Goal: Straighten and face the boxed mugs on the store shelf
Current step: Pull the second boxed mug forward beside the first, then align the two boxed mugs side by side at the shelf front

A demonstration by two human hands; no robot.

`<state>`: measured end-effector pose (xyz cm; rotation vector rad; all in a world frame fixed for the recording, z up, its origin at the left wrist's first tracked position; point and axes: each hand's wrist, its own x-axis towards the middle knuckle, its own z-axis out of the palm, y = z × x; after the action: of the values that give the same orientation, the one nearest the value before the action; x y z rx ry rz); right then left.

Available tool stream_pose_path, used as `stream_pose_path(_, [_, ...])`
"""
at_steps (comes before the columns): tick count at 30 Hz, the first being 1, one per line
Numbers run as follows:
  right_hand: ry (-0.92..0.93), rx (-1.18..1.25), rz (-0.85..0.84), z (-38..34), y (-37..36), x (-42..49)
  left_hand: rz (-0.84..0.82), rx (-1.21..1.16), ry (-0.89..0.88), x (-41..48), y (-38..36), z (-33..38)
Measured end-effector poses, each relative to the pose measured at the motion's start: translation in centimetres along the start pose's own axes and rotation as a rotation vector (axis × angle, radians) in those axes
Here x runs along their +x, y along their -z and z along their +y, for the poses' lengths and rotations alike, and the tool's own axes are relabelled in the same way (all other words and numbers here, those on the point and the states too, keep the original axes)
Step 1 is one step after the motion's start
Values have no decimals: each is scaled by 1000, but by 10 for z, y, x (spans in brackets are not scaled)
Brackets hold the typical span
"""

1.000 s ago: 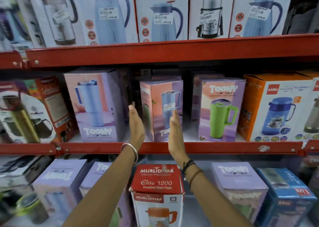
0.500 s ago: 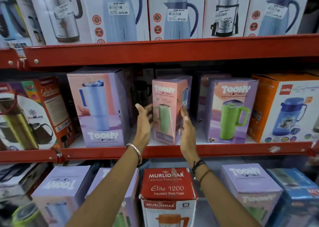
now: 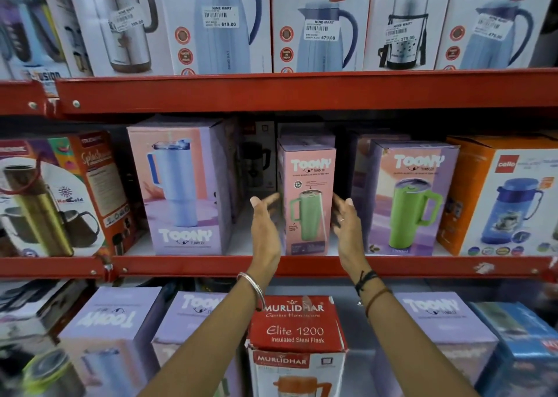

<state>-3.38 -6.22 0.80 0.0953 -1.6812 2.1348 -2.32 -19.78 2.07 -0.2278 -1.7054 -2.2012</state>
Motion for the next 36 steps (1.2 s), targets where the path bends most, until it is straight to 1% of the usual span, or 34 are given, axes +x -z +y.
stream_pose_path(2, [119, -91, 93, 3, -7, -14, 82, 12, 5, 16, 2, 0])
stream_pose_path(4, [246, -207, 116, 10, -19, -36, 96, 12, 43, 39, 4, -2])
stream_pose_path(6, [314, -282, 59, 18, -32, -56, 45, 38, 85, 58, 4, -5])
stream_pose_path(8, [333, -338, 9, 25, -42, -68, -63, 44, 126, 71, 3, -8])
stream_pose_path(10, [307, -355, -29, 29, -49, -74, -171, 50, 174, 81, 1, -14])
stream_pose_path(12, [288, -362, -58, 30, -53, -76, -210, 89, 183, 86, 3, -19])
stream_pose_path(17, [286, -410, -55, 23, -46, -57, -58, -57, 141, 78, 6, -3])
stream_pose_path(19, [227, -295, -38, 15, -37, -44, -39, -52, 121, 76, 10, -3])
stream_pose_path(21, [147, -126, 0, 12, -25, -28, -37, -46, 122, 71, 12, -1])
stream_pose_path(22, [112, -82, 19, 12, -18, -19, -40, -43, 120, 69, 13, -2])
stream_pose_path(26, [15, -41, 52, 10, 3, 8, -53, -49, 83, 56, 8, 1])
stream_pose_path(31, [-9, -12, -5, 0, 15, 9, -39, -53, 75, 43, 7, -7])
stream_pose_path(36, [-21, -5, -1, -2, 19, 9, -51, -42, 44, 32, 7, -13])
